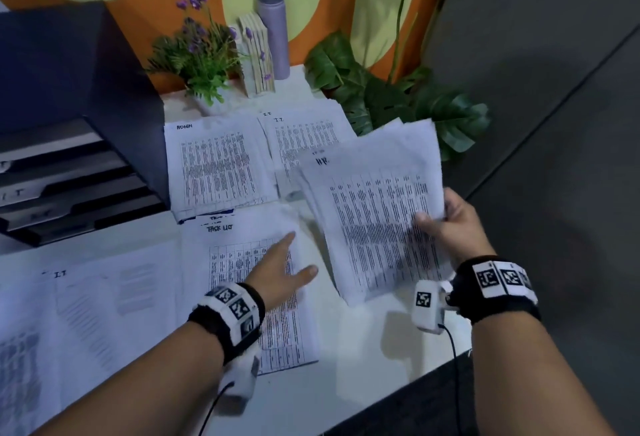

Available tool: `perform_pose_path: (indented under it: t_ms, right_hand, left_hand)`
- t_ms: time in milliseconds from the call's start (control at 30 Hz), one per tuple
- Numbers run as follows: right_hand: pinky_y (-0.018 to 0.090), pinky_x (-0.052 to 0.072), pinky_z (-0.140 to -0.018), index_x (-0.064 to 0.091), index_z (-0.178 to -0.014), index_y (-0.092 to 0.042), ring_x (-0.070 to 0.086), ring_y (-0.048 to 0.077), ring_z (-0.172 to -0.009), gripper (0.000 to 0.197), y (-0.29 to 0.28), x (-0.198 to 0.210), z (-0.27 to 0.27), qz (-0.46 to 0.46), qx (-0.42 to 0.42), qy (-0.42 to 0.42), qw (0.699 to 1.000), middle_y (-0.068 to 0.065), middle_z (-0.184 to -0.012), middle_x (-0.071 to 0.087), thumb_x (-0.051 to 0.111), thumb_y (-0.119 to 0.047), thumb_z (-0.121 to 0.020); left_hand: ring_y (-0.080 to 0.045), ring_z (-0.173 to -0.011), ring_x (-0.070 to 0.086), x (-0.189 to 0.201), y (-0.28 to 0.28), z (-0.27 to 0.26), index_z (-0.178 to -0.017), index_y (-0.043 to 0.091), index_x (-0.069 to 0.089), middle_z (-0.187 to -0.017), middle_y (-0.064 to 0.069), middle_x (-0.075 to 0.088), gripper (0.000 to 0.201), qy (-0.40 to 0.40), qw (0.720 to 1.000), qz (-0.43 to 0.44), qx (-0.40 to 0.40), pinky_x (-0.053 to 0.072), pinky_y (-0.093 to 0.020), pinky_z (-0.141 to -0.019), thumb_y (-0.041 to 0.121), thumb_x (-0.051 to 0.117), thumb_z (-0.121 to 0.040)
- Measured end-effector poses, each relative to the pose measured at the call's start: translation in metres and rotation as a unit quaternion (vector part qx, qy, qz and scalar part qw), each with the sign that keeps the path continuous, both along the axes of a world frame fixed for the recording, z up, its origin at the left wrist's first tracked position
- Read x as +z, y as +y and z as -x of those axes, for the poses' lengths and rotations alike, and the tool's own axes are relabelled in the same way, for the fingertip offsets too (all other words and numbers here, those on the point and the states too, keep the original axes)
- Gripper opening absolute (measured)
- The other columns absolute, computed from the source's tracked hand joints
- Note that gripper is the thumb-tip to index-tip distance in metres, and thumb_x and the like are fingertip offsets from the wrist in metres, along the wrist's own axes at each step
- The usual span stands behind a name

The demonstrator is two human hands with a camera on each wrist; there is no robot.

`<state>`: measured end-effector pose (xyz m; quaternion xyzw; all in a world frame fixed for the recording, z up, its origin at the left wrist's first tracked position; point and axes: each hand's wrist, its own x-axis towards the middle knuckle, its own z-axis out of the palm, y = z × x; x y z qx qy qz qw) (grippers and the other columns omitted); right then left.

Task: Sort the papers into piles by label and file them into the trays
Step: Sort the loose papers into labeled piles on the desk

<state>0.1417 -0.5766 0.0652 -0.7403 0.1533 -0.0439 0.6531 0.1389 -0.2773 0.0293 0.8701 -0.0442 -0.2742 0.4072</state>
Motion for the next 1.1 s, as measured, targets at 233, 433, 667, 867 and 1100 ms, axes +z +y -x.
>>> perform_pose_path:
  t_ms: [233, 433, 667, 867, 1100]
  right_hand:
    - [0.034, 0.054, -0.086, 0.055, -0.12, -0.021, 0.065, 0.018, -0.104, 0.049, 0.026, 0.03, -0.011, -0.096, 0.031, -0.112, 0.989, -0.002, -0.109, 0.071, 0.055, 0.015, -0.087]
    - [0.035, 0.051, -0.096, 0.043, -0.129, -0.038, 0.058, 0.018, -0.121, 0.067, 0.04, 0.008, -0.001, -0.127, 0.02, -0.092, 0.987, -0.003, -0.128, 0.061, 0.053, 0.016, -0.089]
    - [0.04, 0.053, -0.091, 0.045, -0.116, -0.032, 0.062, 0.016, -0.102, 0.051, 0.038, -0.018, -0.007, 0.029, -0.103, -0.02, 0.994, 0.0, -0.111, 0.064, 0.058, 0.004, -0.083]
    - [0.036, 0.054, -0.069, 0.045, -0.122, -0.018, 0.062, 0.029, -0.09, 0.046, 0.018, -0.043, -0.019, 0.214, -0.002, 0.205, 0.955, 0.009, -0.1, 0.06, 0.056, 0.0, -0.081]
    - [0.038, 0.048, -0.076, 0.033, -0.138, -0.014, 0.06, 0.039, -0.099, 0.054, 0.026, -0.076, -0.027, 0.318, 0.017, 0.276, 0.907, 0.02, -0.112, 0.06, 0.047, -0.003, -0.087]
  left_hand:
    - [-0.008, -0.121, 0.05, 0.052, -0.027, -0.033, -0.14, 0.03, 0.03, -0.13, 0.016, 0.053, 0.057, -0.061, 0.956, 0.23, 0.172, 0.035, -0.042, -0.112, 0.028, 0.062, -0.093]
    - [-0.002, -0.11, 0.053, 0.047, -0.035, -0.025, -0.13, 0.032, 0.027, -0.127, 0.009, 0.054, 0.041, -0.094, 0.961, 0.216, 0.141, 0.032, -0.024, -0.1, 0.014, 0.048, -0.099]
    - [-0.016, -0.113, 0.056, 0.023, -0.032, -0.025, -0.14, 0.016, 0.036, -0.124, 0.003, 0.058, 0.041, -0.086, 0.978, 0.135, 0.138, 0.042, -0.028, -0.097, 0.018, 0.047, -0.1]
    - [-0.015, -0.131, 0.039, 0.001, 0.007, 0.001, -0.149, 0.027, 0.027, -0.145, 0.002, 0.035, 0.077, -0.057, 0.995, -0.065, -0.056, 0.035, -0.03, -0.108, 0.024, 0.07, -0.085]
    - [-0.023, -0.145, -0.025, -0.03, 0.057, 0.064, -0.145, 0.05, -0.013, -0.155, 0.016, -0.027, 0.121, 0.006, 0.925, -0.286, -0.252, -0.01, -0.067, -0.108, 0.051, 0.075, -0.061]
